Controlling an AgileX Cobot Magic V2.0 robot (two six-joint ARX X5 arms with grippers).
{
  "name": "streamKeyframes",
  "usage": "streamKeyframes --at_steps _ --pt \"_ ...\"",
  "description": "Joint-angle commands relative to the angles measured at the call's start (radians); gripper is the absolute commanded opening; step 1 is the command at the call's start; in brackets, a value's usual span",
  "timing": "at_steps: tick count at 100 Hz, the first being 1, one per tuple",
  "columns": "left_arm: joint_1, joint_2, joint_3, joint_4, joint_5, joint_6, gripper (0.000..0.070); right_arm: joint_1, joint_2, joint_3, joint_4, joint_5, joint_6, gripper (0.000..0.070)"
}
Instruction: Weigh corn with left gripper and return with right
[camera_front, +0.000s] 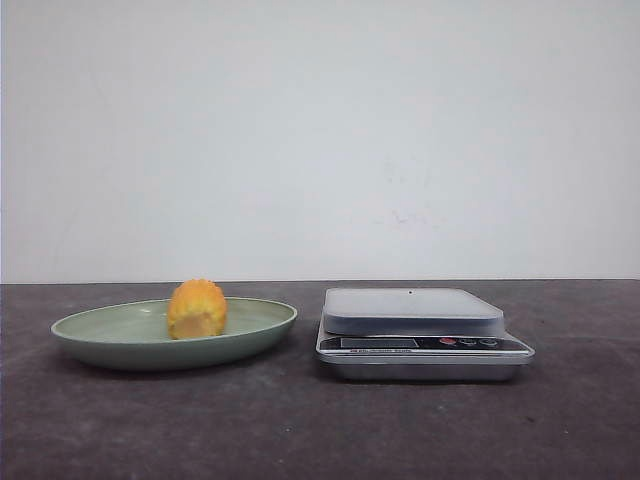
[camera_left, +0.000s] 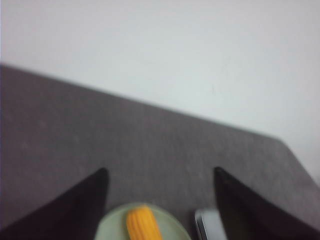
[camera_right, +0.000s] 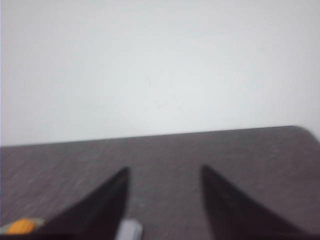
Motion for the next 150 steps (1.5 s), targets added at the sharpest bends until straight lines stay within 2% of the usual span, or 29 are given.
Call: streamKeyframes --at_steps 1,12,27,39,53,80,100,104,114,127,150 --pt "-0.024 0.053 0.045 0.002 0.009 0.031 0.0459 0.003 0.013 0.017 -0.005 -0.021 -0.008 0.0427" --pt "-0.095 0.15 0.067 0.016 0.005 0.045 0.0458 0.003 0.032 0.017 -0.029 -0.037 -0.006 0.0427" --pt "-0.207 0.298 0.067 0.023 -0.07 0.065 0.0458 0.003 0.058 0.017 -0.056 -0.07 0.01 0.0427" --pt "-0.272 0.43 0.067 0.043 -0.091 0.078 0.0458 0.003 0.068 0.017 -0.057 -0.093 0.014 0.0427" --pt "-0.345 0.577 0.067 0.066 -0.179 0.081 0.0458 0.003 0.068 0.017 -0.057 -0.093 0.014 0.0427" --pt "-0.418 0.786 0.067 0.097 -0.246 0.077 0.0459 0.003 0.068 0.017 -0.066 -0.109 0.016 0.0427" --pt "-0.433 0.864 0.067 0.096 -0.246 0.071 0.0457 0.003 0.066 0.017 -0.066 -0.112 0.02 0.0427" --pt "-0.433 0.869 0.067 0.096 -0.246 0.062 0.0432 0.003 0.066 0.017 -0.068 -0.111 0.02 0.0427" --pt "-0.438 0.869 0.067 0.099 -0.246 0.059 0.0285 0.003 0.066 0.017 -0.075 -0.111 0.02 0.0426" --pt "-0.438 0.861 0.068 0.096 -0.243 0.067 0.0011 0.003 0.066 0.017 -0.082 -0.111 0.02 0.0426" --pt "-0.474 0.766 0.092 0.077 -0.235 0.074 0.0003 0.003 0.066 0.017 -0.105 -0.111 0.02 0.0426"
